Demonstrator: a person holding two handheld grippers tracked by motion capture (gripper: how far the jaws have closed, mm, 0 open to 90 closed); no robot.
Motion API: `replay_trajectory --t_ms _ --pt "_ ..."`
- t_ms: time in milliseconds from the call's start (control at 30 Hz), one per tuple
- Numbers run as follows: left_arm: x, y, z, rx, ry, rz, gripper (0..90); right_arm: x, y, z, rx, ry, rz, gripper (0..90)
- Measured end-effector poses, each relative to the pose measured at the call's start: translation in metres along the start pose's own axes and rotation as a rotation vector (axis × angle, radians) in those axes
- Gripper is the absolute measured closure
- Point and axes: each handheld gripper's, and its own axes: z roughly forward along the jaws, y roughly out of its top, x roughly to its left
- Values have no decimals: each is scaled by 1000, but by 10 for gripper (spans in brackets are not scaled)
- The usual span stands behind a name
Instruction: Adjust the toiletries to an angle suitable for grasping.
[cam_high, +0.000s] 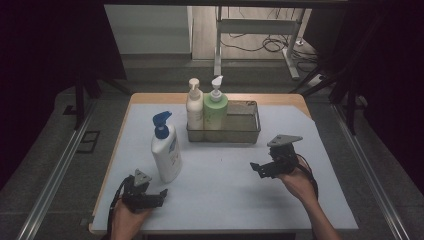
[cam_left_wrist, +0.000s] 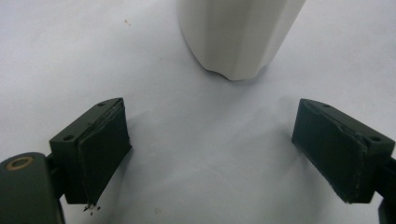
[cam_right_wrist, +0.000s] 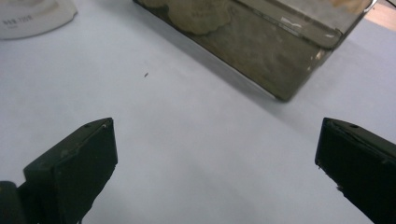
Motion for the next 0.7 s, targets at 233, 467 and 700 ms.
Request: replay_trajectory --t_ms 233,467,700 --pt "0 0 0 2 -1 6 107 -2 -23 1 -8 18 42 0" --pt "1 2 -1 8 -7 14 121 -3 -44 5 -20 15 56 0" --pt "1 4 -3 4 -15 23 216 -2 -63 9 -3 9 60 0"
